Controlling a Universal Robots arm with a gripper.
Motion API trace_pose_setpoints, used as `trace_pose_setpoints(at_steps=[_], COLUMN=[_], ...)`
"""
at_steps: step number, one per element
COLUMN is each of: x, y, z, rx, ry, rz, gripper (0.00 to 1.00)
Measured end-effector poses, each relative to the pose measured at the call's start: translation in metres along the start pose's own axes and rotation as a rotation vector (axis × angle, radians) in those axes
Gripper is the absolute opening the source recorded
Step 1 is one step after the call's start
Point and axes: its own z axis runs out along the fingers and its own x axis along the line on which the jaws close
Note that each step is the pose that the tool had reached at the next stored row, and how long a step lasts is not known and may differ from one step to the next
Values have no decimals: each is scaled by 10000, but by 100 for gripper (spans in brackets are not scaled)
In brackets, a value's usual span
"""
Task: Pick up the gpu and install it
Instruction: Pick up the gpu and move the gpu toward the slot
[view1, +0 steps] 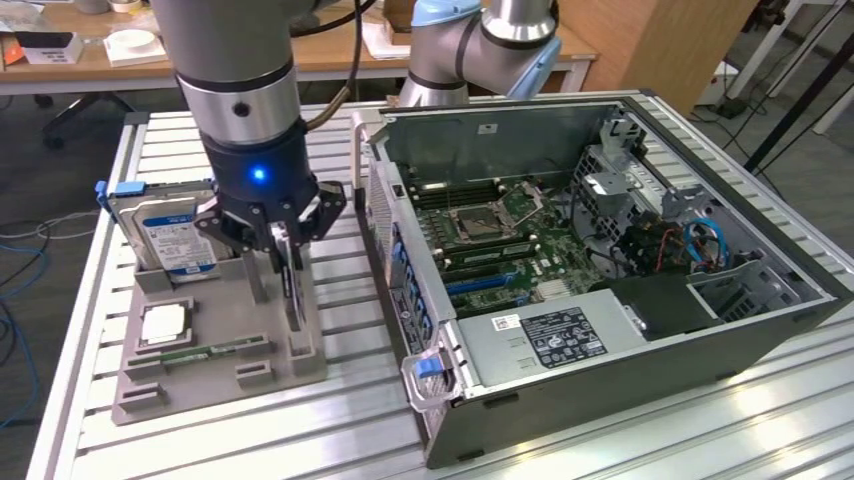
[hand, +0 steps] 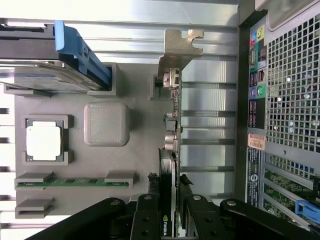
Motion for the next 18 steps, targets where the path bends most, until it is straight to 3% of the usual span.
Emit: trace_pose_setpoints(at_steps=[18], x=[-6], y=[5], z=[-142], rx=[0], ry=[-1], rz=[0], gripper=[26])
